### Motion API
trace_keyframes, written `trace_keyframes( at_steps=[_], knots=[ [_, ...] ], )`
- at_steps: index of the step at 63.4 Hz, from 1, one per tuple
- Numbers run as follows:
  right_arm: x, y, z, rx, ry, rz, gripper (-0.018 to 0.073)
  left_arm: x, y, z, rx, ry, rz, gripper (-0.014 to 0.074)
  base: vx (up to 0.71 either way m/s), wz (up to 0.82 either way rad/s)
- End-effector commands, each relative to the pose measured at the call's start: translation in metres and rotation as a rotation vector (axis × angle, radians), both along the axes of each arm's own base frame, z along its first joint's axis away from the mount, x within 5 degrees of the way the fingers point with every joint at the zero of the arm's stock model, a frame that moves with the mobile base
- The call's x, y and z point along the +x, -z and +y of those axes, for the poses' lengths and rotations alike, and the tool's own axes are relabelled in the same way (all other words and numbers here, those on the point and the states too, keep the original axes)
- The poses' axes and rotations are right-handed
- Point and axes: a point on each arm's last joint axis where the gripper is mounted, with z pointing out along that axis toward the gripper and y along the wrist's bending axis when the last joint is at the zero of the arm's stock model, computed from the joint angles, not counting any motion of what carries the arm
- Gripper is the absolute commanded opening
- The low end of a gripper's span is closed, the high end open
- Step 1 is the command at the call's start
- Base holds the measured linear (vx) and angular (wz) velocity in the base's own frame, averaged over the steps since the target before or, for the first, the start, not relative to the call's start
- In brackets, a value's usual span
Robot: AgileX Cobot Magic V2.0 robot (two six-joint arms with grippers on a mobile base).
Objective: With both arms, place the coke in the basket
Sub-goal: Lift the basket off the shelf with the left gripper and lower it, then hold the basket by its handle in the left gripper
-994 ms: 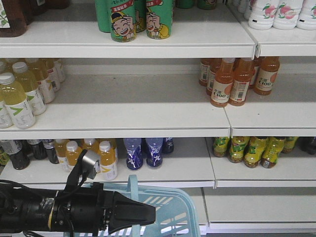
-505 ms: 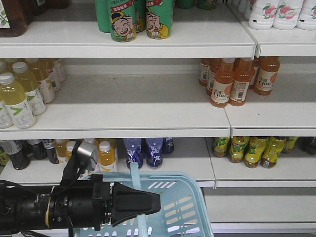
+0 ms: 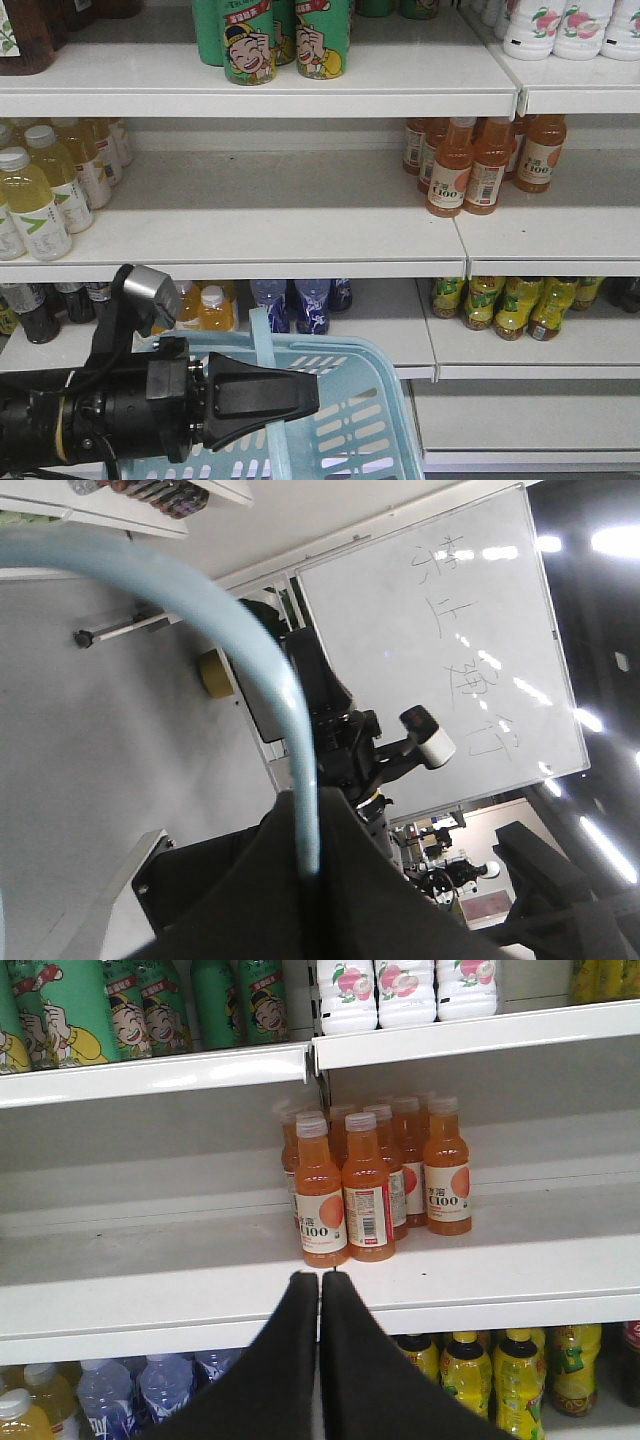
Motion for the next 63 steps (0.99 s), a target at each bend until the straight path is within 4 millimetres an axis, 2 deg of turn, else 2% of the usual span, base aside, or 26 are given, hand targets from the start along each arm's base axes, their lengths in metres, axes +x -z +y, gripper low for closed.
trace_keyframes(
  at_steps=[1, 6, 27, 63],
  knots=[
    [-0.001, -0.002, 0.0, -0.013, 0.001, -0.074, -0.0005, -0.017, -0.04, 0.004, -0.266, 0.112, -0.076, -0.0008, 0.0, 0.0],
    [-0.001, -0.002, 0.0, -0.013, 0.001, -0.074, -0.0005, -0.022, -0.048, 0.007, -0.293, 0.105, -0.101, -0.0008, 0.0, 0.0],
    [-0.001, -0.002, 0.0, -0.014, 0.001, -0.07, -0.0005, -0.03, -0.062, 0.012, -0.337, 0.095, -0.143, -0.0008, 0.0, 0.0],
    [-0.001, -0.002, 0.0, -0.014, 0.001, -0.07, -0.0005, -0.03, -0.061, 0.012, -0.333, 0.105, -0.116, -0.0008, 0.0, 0.0]
  ],
)
